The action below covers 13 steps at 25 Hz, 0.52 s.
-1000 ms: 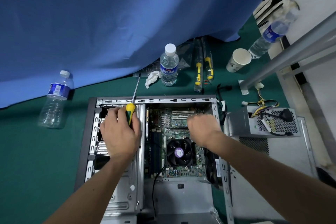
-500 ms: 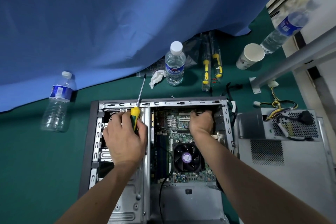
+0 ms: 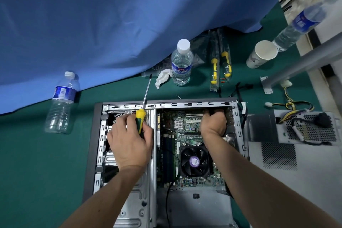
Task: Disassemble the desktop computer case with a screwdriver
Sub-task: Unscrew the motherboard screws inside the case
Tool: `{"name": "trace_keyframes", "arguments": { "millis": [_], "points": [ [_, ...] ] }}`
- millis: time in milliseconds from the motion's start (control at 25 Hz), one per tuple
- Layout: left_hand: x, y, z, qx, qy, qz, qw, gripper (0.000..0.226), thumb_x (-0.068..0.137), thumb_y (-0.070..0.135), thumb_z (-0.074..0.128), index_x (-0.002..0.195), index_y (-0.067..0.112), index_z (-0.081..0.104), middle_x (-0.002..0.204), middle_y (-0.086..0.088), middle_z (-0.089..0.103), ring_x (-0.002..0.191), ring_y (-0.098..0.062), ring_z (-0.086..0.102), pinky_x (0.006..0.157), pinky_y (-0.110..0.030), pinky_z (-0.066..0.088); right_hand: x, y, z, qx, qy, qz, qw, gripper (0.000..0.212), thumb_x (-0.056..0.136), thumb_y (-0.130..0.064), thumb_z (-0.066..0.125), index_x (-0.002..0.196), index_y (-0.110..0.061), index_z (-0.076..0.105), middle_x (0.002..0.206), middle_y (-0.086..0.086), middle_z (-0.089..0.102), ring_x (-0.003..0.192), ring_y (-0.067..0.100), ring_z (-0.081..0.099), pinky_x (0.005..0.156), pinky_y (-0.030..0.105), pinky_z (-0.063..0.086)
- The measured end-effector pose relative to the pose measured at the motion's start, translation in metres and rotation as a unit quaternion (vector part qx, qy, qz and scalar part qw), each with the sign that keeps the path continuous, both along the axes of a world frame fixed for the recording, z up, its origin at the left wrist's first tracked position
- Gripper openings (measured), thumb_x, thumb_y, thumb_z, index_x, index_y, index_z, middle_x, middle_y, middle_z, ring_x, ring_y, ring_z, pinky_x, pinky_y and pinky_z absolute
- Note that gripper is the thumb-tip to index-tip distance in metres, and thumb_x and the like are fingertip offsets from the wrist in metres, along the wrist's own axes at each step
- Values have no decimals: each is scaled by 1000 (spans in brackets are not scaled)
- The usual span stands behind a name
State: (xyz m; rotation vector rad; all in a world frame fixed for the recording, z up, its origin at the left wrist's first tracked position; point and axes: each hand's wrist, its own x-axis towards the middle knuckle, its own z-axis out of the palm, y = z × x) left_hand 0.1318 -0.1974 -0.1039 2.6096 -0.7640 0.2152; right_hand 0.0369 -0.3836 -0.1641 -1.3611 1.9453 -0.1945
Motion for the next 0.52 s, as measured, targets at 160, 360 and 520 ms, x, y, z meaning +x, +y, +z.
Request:
{"name": "trace_keyframes", "arguments": {
  "millis": [160,360,520],
  "points": [
    [0,0,0,-2,0,0,1000,25,85,25,56,98,4,60,98,-14,55,85,-32,52,74,-43,38,0,0,0,-2,11,3,1000,23,92,-24,65,102,-3,63,106,18,70,94,35,67,73,33,46],
    [0,0,0,1,1,-2,1000,27,86,27,53,98,4,60,98,-14,55,84,-32,51,73,-43,38,1,2,0,-18,4,-12,1000,16,94,-18,61,99,-3,64,106,18,70,96,36,66,74,32,44],
    [0,0,1,4,4,-3,1000,26,86,26,55,98,4,60,98,-15,55,83,-32,51,73,-42,38,1,-6,1,0,-21,-45,999,12,92,-5,57,99,2,64,106,21,69,95,36,66,74,33,49]
  ]
}}
